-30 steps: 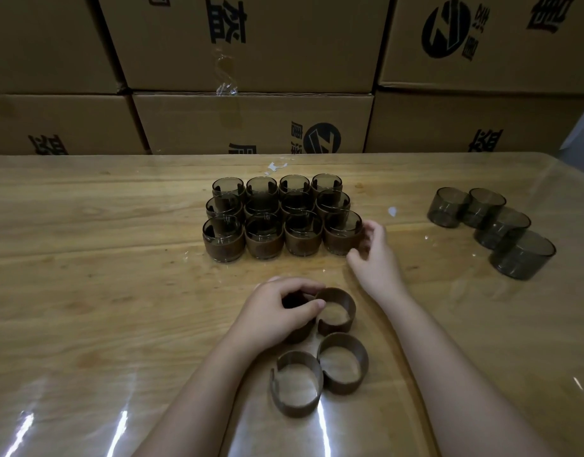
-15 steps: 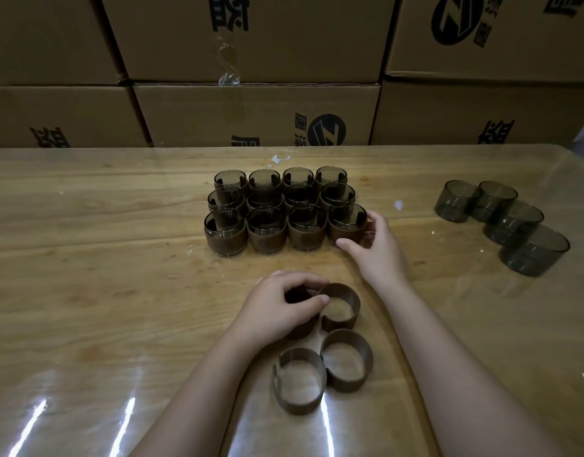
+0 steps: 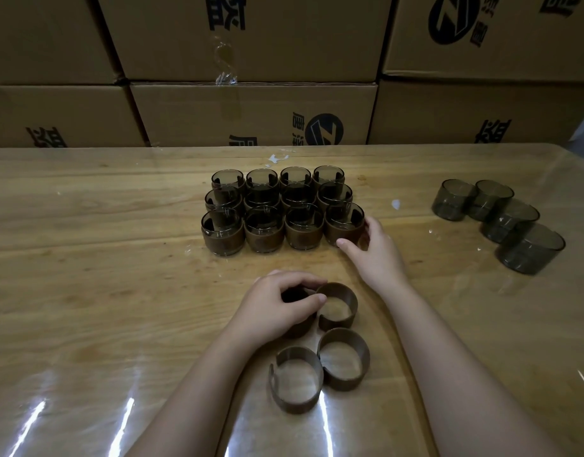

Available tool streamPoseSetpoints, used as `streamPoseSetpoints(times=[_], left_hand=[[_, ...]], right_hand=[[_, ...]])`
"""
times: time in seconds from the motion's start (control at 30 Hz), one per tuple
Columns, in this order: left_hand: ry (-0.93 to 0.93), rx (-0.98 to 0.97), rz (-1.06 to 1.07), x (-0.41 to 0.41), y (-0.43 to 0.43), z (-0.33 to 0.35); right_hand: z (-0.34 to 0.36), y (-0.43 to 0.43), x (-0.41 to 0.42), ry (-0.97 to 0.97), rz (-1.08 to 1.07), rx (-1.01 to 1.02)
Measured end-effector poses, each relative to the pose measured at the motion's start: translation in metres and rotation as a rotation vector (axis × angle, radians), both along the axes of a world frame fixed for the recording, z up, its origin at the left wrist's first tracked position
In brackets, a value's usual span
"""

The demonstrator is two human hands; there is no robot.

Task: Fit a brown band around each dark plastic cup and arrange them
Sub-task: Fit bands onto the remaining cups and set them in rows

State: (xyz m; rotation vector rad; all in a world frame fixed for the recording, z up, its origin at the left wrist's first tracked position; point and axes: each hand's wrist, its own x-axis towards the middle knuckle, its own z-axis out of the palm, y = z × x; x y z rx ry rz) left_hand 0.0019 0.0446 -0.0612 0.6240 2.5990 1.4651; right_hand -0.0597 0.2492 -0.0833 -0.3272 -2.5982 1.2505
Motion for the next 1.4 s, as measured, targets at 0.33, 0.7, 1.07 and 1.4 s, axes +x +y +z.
streamPoseSetpoints(times=[0.33,0.7,1.07,1.4], left_hand=[[0.015,-0.012,-0.047,-0.003,-0.002,-0.005],[-0.023,-0.007,-0.088,-0.003,-0.002,-0.003],[-0.217,0.231,-0.031,-0.002,-0.002,-0.002],[-0.225,0.221,0.018,-0.004,-0.002,-0.002]], right_hand=[[0.003,-0.001,0.004,0.128,-0.101,-0.342],[0.032,0.113,-0.014,-0.079,-0.318,0.312],[0.053,0.136,-0.023,-0.218,-0.13,0.484],[0.062,0.084,0.019,0.159,-0.257,-0.303]])
